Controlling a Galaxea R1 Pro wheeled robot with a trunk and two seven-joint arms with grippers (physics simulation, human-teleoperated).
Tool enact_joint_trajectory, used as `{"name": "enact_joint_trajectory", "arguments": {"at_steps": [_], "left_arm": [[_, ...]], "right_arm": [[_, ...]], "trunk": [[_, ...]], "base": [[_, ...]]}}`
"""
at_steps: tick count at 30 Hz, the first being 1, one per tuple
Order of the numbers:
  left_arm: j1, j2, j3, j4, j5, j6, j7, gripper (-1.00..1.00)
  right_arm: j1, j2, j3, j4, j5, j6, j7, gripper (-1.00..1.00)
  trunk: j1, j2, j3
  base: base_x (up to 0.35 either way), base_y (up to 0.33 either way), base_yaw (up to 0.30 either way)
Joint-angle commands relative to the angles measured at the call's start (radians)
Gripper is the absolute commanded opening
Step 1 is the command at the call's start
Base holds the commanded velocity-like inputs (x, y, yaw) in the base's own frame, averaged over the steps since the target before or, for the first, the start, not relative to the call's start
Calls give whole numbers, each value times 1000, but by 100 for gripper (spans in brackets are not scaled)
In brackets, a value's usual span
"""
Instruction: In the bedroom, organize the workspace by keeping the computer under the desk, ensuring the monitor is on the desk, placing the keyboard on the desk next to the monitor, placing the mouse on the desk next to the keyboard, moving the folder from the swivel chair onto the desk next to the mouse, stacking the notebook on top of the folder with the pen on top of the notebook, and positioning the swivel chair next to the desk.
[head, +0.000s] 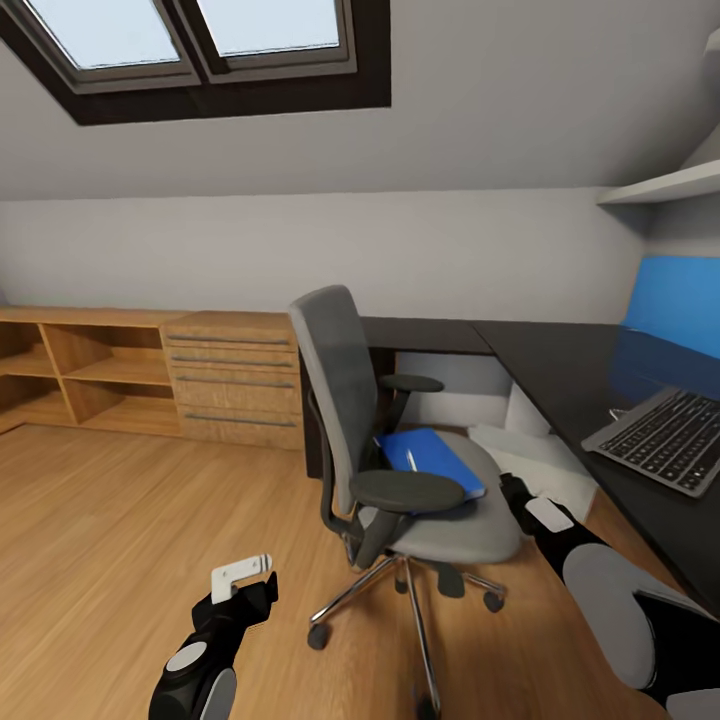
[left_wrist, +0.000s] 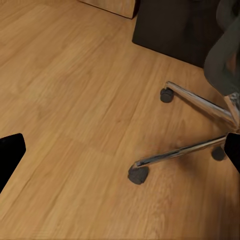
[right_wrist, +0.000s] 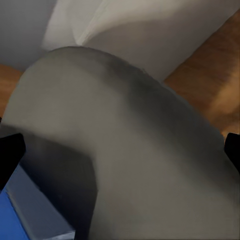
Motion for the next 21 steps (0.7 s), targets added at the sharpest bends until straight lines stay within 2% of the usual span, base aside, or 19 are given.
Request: {"name": "enact_joint_trajectory", "arguments": {"at_steps": [1,7,18,21], "left_arm": [[0,0,-1,-1,11,3,10,100],[0,1,-1,-1,11,4,10,100],[0,-1,2,-11,13,1,9,100],[0,-2,2,-14,13,0,9,100]], "right_arm": [[0,0,2,2,-10,2,-5,100],[0,-23,2,8,-31,2,-8,100],[0,-53,2,8,-35,1,-53,100],[0,-57,2,8,-36,1,-66,100]], "trunk": [[0,0,-1],[0,0,-1],[0,0,-1],[2,-1,-13]], "base": [[236,0,0],[188,0,0],[20,0,0],[1,0,0]]}}
